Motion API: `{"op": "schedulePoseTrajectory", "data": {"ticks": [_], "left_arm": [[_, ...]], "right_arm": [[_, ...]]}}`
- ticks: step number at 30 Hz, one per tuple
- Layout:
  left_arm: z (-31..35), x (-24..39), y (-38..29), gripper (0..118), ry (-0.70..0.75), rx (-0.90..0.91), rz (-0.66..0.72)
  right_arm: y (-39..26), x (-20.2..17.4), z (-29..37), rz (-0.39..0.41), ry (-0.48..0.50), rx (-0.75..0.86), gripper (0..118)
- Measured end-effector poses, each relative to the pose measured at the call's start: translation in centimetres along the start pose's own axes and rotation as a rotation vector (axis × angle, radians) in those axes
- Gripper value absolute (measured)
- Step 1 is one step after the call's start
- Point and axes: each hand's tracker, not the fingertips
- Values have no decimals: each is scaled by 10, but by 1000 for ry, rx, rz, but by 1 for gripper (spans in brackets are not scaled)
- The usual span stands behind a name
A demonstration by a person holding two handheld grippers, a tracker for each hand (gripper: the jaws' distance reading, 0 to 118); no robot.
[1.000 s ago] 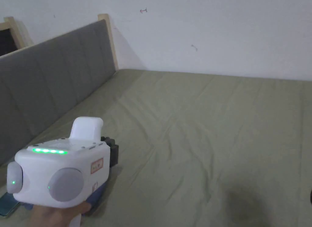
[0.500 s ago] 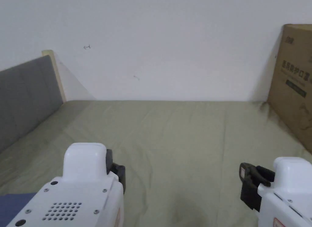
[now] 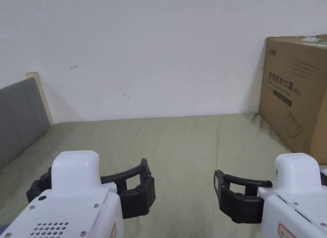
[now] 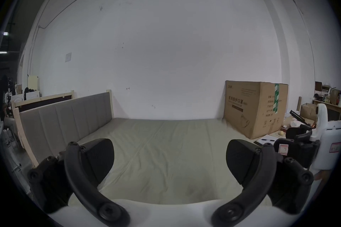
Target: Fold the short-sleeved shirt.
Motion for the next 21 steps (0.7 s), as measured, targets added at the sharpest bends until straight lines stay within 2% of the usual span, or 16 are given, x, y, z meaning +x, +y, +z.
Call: {"op": "schedulePoseTrajectory", "data": {"ticks": [5, 7, 12, 21], "left_arm": [[-7, 10, 7, 118, 57, -111, -68], [-8, 11, 5, 118, 59, -134, -55], [-9, 7, -3, 118, 37, -146, 29], [-10, 13, -6, 118, 71, -119, -60]], "right_arm": [[5, -1, 3, 9, -13, 8, 118], [5, 2, 4, 7, -20, 8, 118], [6, 10, 3, -1, -54, 10, 118], [6, 16, 1, -8, -75, 12, 118]]}}
